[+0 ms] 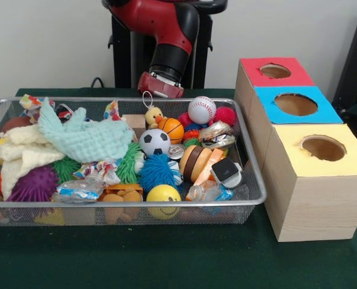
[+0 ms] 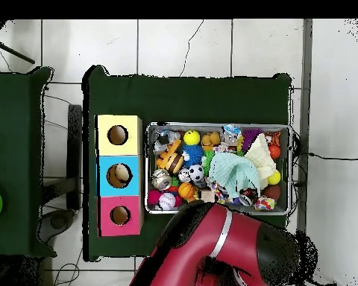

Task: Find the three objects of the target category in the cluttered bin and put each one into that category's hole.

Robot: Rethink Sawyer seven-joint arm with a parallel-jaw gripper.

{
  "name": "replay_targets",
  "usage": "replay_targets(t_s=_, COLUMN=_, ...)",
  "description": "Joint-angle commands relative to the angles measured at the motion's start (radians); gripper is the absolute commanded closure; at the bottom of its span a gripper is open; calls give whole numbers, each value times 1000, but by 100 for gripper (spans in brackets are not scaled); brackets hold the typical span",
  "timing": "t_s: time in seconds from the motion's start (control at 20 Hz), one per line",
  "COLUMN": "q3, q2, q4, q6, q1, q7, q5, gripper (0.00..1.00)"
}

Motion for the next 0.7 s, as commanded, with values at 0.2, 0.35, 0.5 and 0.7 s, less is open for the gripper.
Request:
replay_targets(t_s=0.2, q3=59, q2=157, q4=40, q6=851, q1=56, q7=10, q5=182, gripper=100)
replay_targets(t_s=0.35, q3=58, q2=131, q4=54, q6=859, q1=66, q7=25, q5=161, gripper=100)
replay_targets(t_s=0.5, q3=53, q2=102, q4=66, q6=873, q1=83, q7=26, q5=139, gripper=100)
replay_targets(t_s=0.7, q3=39, q2=55, q4=87, q6=910, q1=114, q7=17, q5=103, gripper=100)
